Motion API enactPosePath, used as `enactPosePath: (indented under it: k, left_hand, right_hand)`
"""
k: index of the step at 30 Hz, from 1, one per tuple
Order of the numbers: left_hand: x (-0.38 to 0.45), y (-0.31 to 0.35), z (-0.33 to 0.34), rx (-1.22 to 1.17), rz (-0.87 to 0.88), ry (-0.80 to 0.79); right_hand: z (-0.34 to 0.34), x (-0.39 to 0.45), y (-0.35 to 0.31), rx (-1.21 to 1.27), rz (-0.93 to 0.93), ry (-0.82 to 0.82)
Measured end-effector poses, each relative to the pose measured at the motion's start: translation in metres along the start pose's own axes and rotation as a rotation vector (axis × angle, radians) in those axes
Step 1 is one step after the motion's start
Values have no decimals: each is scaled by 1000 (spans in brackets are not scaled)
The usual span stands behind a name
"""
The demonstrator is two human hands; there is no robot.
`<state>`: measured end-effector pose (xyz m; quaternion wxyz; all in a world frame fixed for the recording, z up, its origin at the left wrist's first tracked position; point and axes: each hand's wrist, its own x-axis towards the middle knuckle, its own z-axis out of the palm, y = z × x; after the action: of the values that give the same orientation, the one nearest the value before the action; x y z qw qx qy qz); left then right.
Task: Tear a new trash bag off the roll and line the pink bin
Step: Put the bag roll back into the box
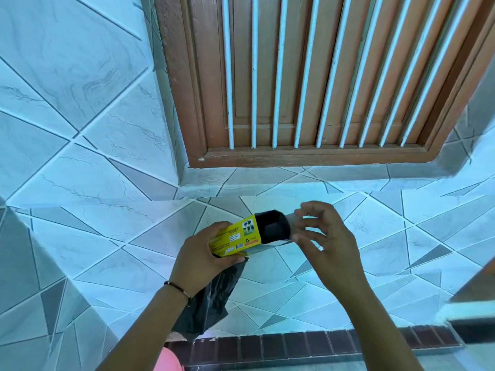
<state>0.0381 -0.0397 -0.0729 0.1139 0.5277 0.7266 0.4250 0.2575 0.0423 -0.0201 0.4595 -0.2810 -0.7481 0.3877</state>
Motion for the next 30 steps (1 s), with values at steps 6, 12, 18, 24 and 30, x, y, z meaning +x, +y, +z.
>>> enactPosePath:
  k: [6,12,18,24,30]
  left_hand:
    - [-3,2,5,-47,3,33]
    - [-5,8,8,-45,24,-17]
    - [-5,9,7,-23,19,-19]
    - [-7,11,6,2,7,-15]
    - [-5,21,9,-12,12,12]
  right_hand:
    - [9,-6,4,-306,-143,144]
    - [7,1,12,-341,-49,41]
    - [13,5,17,-375,-71,-98]
    - [24,-1,19,-285,-48,9]
    - [42,-5,11,-219,57,0]
